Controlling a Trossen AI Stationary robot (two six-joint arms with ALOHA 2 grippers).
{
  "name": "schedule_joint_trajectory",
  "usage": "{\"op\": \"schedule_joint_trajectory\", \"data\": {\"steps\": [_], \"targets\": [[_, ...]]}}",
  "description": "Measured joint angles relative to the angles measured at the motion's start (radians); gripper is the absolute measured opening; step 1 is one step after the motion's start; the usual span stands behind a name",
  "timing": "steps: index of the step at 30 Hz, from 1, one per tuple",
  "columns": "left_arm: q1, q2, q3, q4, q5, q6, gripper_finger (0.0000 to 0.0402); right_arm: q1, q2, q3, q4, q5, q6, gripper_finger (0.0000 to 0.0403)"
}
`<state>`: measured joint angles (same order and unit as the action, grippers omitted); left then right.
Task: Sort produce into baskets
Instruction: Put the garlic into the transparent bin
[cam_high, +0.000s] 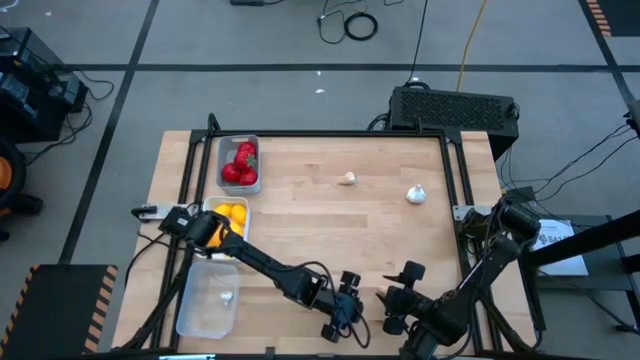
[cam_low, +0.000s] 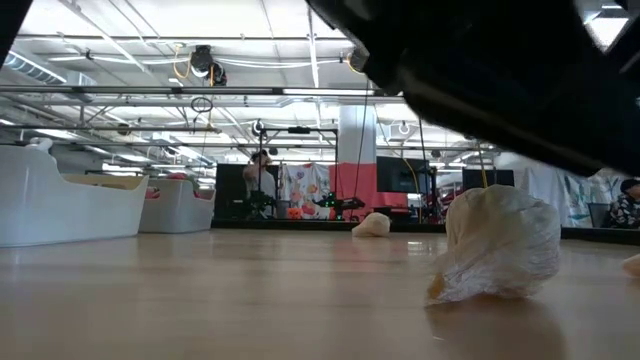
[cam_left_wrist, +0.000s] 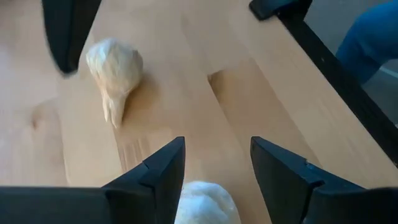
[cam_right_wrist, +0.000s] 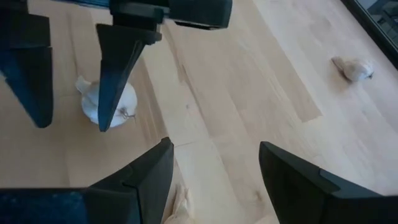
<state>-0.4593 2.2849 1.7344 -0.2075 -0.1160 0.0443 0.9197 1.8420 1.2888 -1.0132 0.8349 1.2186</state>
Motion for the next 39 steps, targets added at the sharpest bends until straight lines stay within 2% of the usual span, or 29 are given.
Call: {"op": "schedule_joint_trajectory", "data": {"steps": [4, 10, 15, 22, 39], "targets": [[-0.001, 0.000, 0.000, -0.011, 0.000, 0.019, 0.0217, -0.003, 0.000, 0.000, 0.002, 0.000, 0.000, 0.0226], [0.001, 0.007, -0.001, -0.047, -0.026, 0.016, 0.0286, -0.003, 0.000, 0.000, 0.004, 0.000, 0.000, 0.0226], [-0.001, 0.006, -0.001, -0.059, -0.099, 0.015, 0.0318, -0.003, 0.000, 0.000, 0.004, 0.000, -0.003, 0.0226], [0.006, 0.006, -0.025, -0.103, -0.099, -0.089, 0.0322, -0.003, 0.000, 0.000, 0.004, 0.000, -0.003, 0.0226], [0.007, 0.006, -0.051, -0.087, -0.097, -0.092, 0.0320, -0.003, 0.000, 0.000, 0.007, 0.000, -0.001, 0.0226]]}}
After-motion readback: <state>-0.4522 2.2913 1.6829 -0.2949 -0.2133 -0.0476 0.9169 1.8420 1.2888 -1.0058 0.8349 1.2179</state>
